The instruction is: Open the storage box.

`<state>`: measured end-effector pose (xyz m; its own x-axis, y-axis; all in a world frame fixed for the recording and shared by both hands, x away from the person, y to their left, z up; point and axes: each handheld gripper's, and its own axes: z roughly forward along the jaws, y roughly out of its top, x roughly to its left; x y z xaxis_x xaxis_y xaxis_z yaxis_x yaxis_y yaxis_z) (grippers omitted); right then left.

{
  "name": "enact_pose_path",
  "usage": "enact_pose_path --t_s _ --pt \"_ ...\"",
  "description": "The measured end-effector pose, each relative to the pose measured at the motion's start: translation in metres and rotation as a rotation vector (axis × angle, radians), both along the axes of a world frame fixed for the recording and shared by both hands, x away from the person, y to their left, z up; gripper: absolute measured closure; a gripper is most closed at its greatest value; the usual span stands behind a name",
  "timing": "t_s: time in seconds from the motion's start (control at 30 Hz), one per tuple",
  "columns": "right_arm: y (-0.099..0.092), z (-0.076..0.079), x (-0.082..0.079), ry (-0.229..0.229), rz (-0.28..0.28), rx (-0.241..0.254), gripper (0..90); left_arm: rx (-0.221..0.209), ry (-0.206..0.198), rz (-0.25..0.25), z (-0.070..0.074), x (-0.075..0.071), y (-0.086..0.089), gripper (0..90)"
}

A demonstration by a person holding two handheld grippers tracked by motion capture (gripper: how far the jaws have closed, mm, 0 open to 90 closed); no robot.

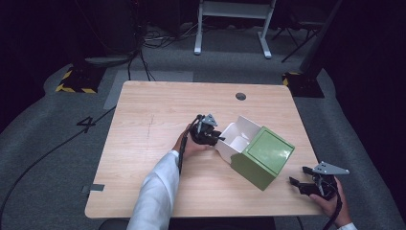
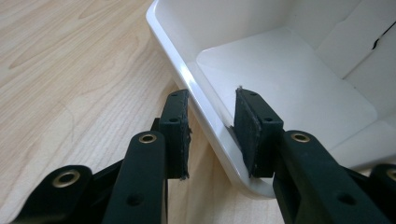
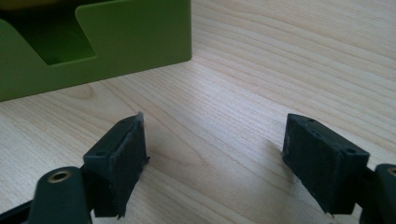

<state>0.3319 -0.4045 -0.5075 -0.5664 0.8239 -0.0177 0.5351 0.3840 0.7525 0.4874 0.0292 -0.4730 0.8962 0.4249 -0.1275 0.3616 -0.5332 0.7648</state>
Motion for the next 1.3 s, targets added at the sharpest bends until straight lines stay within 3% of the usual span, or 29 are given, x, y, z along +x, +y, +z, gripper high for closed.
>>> enact_pose_path --t_s 0.8,1.03,1.3 --pt "0.000 0.000 0.000 -0.006 0.000 -0.003 21.8 0.001 0.006 0.017 0.001 0.010 0.013 65.6" --pt "0.000 0.000 0.000 -0.006 0.000 -0.003 21.7 0.018 -0.020 0.041 0.004 0.011 0.014 60.5" --pt "0.000 0.000 0.000 -0.007 0.001 -0.005 21.7 0.015 -0.078 0.115 0.025 0.008 0.027 52.2"
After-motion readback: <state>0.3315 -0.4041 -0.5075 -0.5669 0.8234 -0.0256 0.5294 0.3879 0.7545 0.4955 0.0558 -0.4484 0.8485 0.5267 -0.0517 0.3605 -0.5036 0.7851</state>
